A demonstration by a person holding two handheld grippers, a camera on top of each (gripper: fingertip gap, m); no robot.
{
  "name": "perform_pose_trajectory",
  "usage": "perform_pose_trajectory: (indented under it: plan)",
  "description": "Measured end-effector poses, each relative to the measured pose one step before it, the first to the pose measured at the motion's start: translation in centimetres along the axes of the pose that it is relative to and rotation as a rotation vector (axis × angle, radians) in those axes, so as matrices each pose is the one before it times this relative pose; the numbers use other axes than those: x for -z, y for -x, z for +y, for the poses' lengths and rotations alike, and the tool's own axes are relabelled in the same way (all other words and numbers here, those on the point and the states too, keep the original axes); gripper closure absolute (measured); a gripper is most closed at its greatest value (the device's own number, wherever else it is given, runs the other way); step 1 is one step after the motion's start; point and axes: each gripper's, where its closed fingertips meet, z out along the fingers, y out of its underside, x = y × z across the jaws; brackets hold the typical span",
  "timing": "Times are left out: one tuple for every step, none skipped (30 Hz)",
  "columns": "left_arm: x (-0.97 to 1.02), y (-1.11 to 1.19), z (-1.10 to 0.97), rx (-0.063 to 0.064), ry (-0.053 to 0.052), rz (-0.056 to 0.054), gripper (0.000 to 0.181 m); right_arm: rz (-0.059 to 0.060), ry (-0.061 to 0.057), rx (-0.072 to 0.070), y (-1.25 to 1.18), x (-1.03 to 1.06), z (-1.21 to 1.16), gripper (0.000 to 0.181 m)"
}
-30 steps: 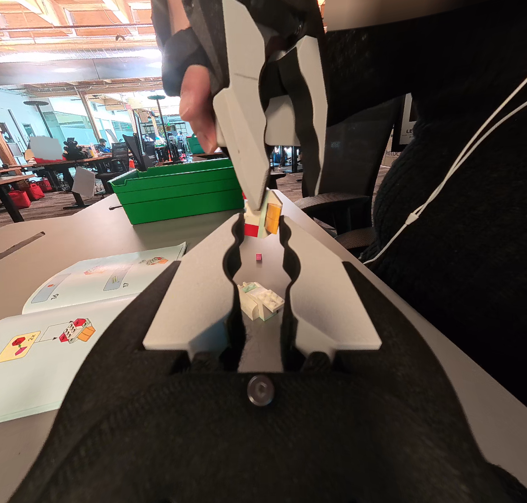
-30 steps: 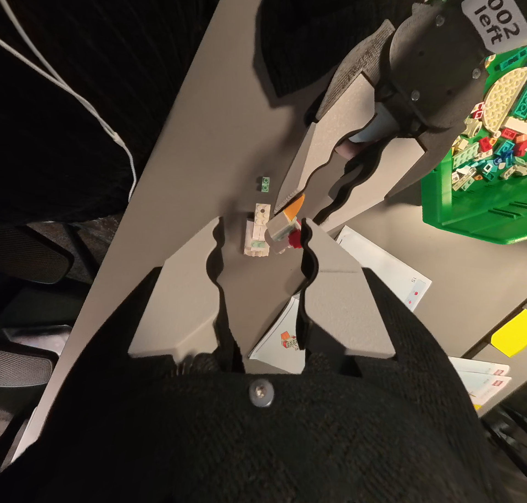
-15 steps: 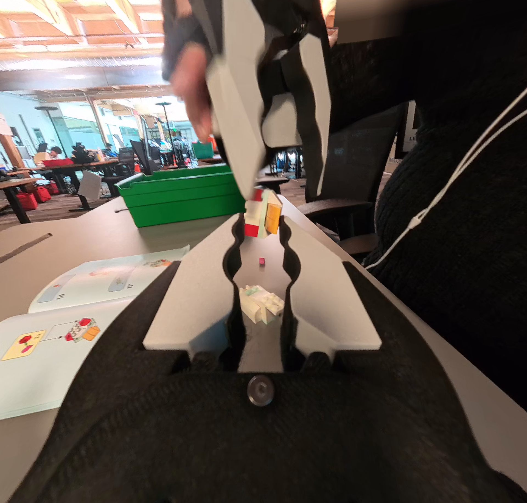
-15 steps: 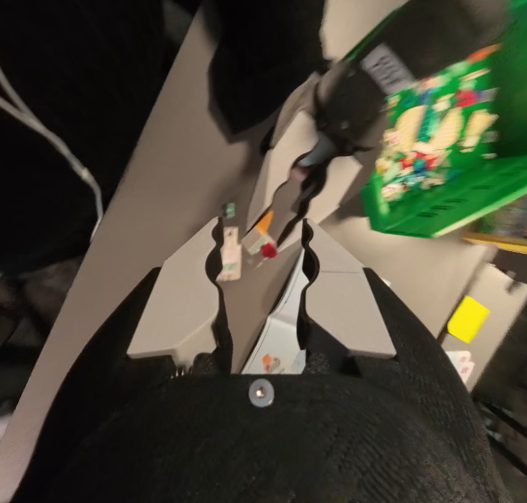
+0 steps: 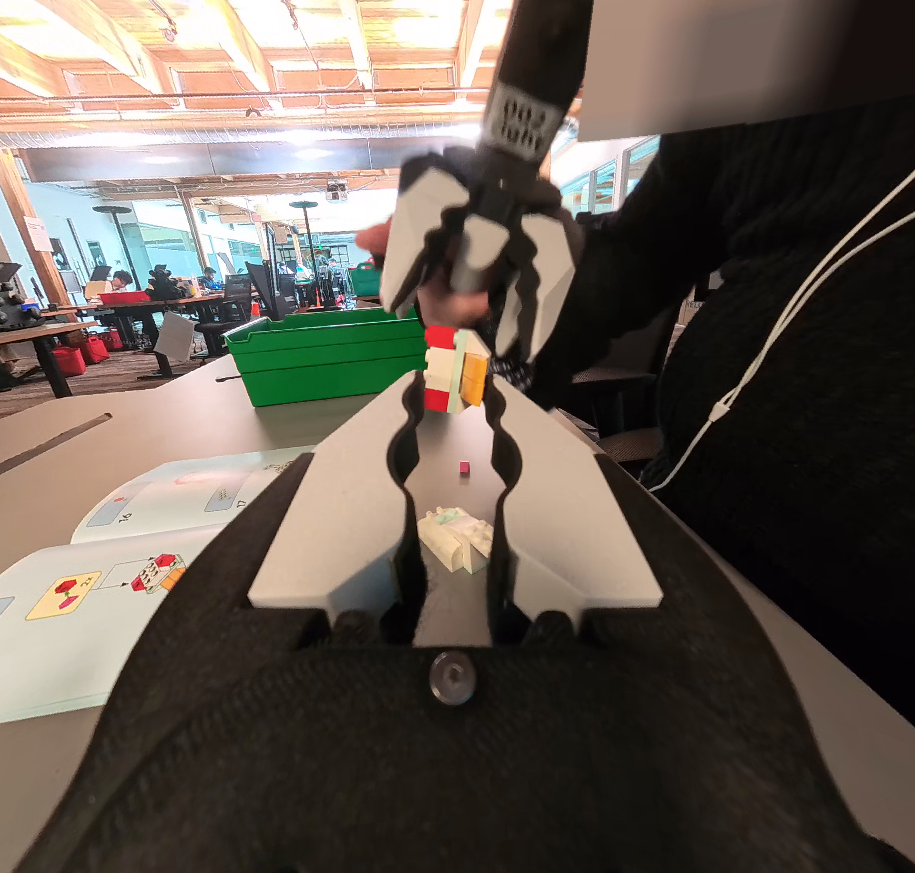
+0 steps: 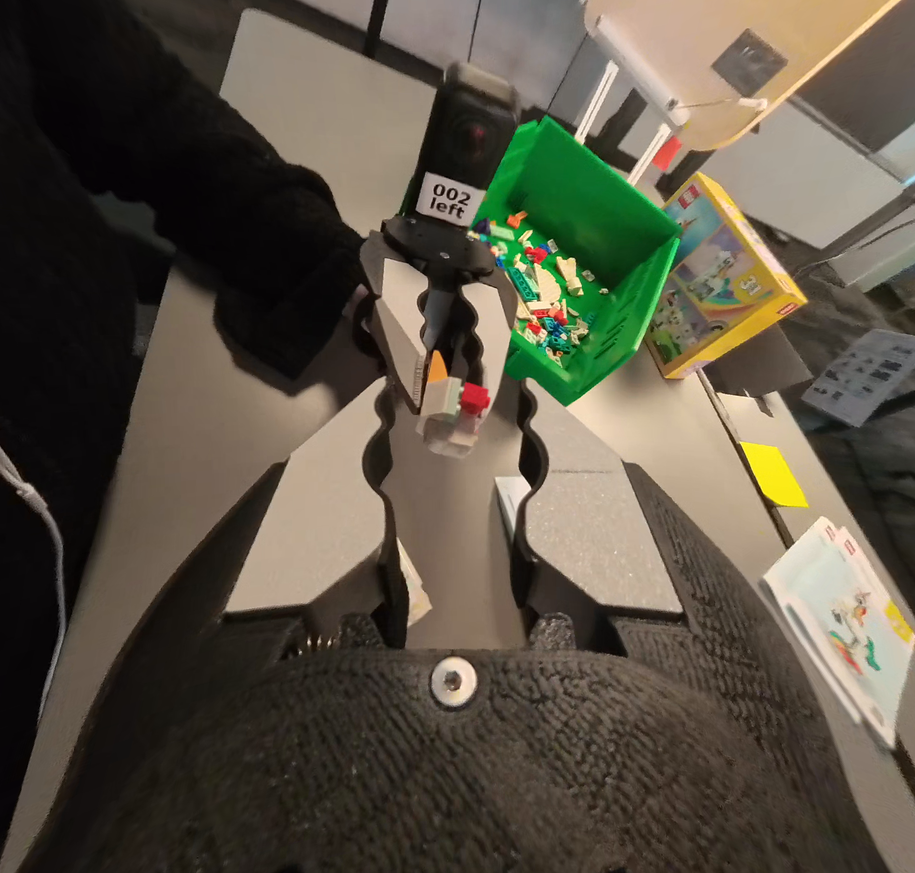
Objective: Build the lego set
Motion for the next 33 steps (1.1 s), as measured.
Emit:
perform_pose_trajectory:
  plan:
    - [0.009, 0.007, -0.013, 0.0007, -0.0008, 0.0003, 0.158, 0.0076, -0.0193, -0.0172, 0.102, -0.043, 0.107, 0.134]
    - [-0.004, -0.003, 0.0, 0.0004, -0.0001, 0.0006, 0.158, 0.0075, -0.0173, -0.0141, 0.089, -0.05, 0.103, 0.135]
    - [-0.007, -0.004, 0.028, 0.0007, 0.001, 0.001, 0.158, 0.009, -0.0165, -0.009, 0.042, -0.042, 0.036, 0.137]
    - [-0.015, -0.018, 0.032, 0.0008, 0.0011, 0.0017, 0.158, 0.0075, -0.0124, -0.005, 0.017, -0.04, 0.029, 0.139]
    - [-0.005, -0.019, 0.003, 0.0001, -0.0006, 0.002, 0.158, 0.0072, -0.0062, -0.0035, -0.011, -0.045, 0.047, 0.14]
    - [-0.007, -0.035, 0.011, 0.0005, 0.0, 0.0019, 0.158, 0.0056, -0.0057, 0.0006, -0.001, -0.047, 0.021, 0.142]
    - [-0.006, 0.007, 0.012, 0.0011, 0.0005, 0.001, 0.158, 0.0055, -0.0082, 0.0062, 0.023, -0.016, -0.068, 0.145]
    - [0.011, -0.01, -0.005, 0.0008, -0.0009, 0.0015, 0.158, 0.0074, -0.0022, 0.0088, 0.004, -0.024, -0.027, 0.147]
    - [0.003, -0.042, -0.043, 0.0007, -0.0027, 0.0025, 0.158, 0.0076, 0.005, 0.0096, -0.018, -0.053, 0.071, 0.148]
    - [0.003, -0.011, -0.014, 0.0003, -0.0008, 0.0009, 0.158, 0.005, 0.0034, 0.0082, 0.008, -0.052, 0.073, 0.149]
    - [0.003, 0.002, 0.013, -0.0002, 0.0008, 0.0006, 0.158, 0.0013, -0.0023, 0.0032, 0.031, -0.016, 0.016, 0.15]
    - [0.002, -0.037, 0.002, 0.0, -0.0005, 0.002, 0.158, 0.0005, -0.0042, -0.0017, 0.011, 0.001, -0.015, 0.151]
    - [-0.016, 0.013, 0.024, 0.0002, 0.0013, -0.0002, 0.158, 0.0016, -0.0021, -0.0035, -0.041, 0.009, 0.011, 0.153]
    - [-0.011, -0.008, 0.051, -0.0008, 0.0025, 0.0009, 0.158, 0.0025, -0.0018, -0.0008, -0.067, 0.018, 0.026, 0.155]
    - [-0.013, -0.045, 0.015, 0.0006, 0.0008, 0.0024, 0.158, 0.0002, -0.002, 0.0007, -0.001, 0.005, 0.022, 0.155]
    - [-0.013, -0.009, 0.045, -0.0009, 0.0014, 0.0003, 0.158, -0.0019, -0.0012, 0.0011, 0.044, -0.005, 0.031, 0.155]
    - [0.004, -0.024, 0.061, -0.0008, 0.0033, 0.0023, 0.158, -0.0027, 0.0002, 0.0058, 0.05, 0.006, 0.06, 0.155]
    - [-0.014, -0.01, 0.085, -0.0008, 0.0047, 0.0005, 0.158, -0.005, 0.0011, 0.0078, 0.051, 0.015, 0.082, 0.155]
    - [-0.03, -0.04, 0.073, -0.0025, 0.0045, 0.0017, 0.158, -0.0099, -0.0007, 0.006, 0.094, 0.029, 0.039, 0.156]
    - [-0.039, -0.083, 0.042, 0.0012, 0.0016, 0.0054, 0.158, -0.0133, -0.002, 0.0062, 0.108, 0.04, 0.019, 0.156]
    - [-0.05, -0.087, 0.043, 0.0021, 0.0021, 0.0057, 0.158, -0.0152, -0.0003, 0.0076, 0.128, 0.045, 0.029, 0.156]
    - [-0.057, -0.106, 0.088, -0.0012, 0.0051, 0.0059, 0.158, -0.0189, -0.0005, 0.0099, 0.169, 0.041, 0.034, 0.155]
    - [-0.067, -0.156, 0.074, -0.0009, 0.0048, 0.0085, 0.158, -0.0189, -0.0025, 0.012, 0.179, 0.042, 0.001, 0.155]
    - [-0.055, -0.112, 0.044, -0.0001, 0.0023, 0.0056, 0.158, -0.0147, -0.0026, 0.0125, 0.127, 0.039, -0.005, 0.155]
    - [-0.045, -0.05, 0.025, -0.0007, 0.0012, 0.0019, 0.158, -0.0117, -0.0011, 0.0114, 0.082, 0.034, 0.002, 0.155]
    - [-0.018, -0.042, 0.012, -0.0005, 0.0013, 0.002, 0.158, -0.0072, -0.0009, 0.0084, 0.009, 0.016, 0.002, 0.155]
    - [0.014, 0.049, -0.034, 0.0007, -0.0021, -0.0032, 0.158, 0.001, -0.0019, 0.002, -0.081, -0.011, -0.033, 0.155]
    - [0.046, 0.075, -0.097, 0.0005, -0.0059, -0.0043, 0.158, 0.0048, -0.0043, -0.0006, -0.066, -0.039, -0.061, 0.155]
    - [0.058, -0.01, -0.053, 0.0009, -0.0028, 0.0014, 0.158, 0.0067, -0.0035, 0.0035, -0.045, -0.042, -0.06, 0.156]
    - [0.032, 0.028, -0.04, -0.0025, -0.0014, -0.0034, 0.158, 0.0095, -0.0015, 0.0075, -0.054, -0.019, -0.023, 0.156]
    - [0.016, 0.033, -0.033, -0.0035, -0.0017, -0.0044, 0.158, 0.0121, -0.0007, 0.005, -0.074, 0.0, -0.021, 0.156]
    - [0.014, 0.051, -0.068, -0.0018, -0.0035, -0.0047, 0.158, 0.0119, -0.0025, -0.0016, -0.075, 0.007, -0.034, 0.156]
    - [0.014, 0.015, -0.046, 0.0, -0.0022, -0.001, 0.158, 0.0072, -0.0029, -0.0069, -0.028, -0.001, -0.01, 0.156]
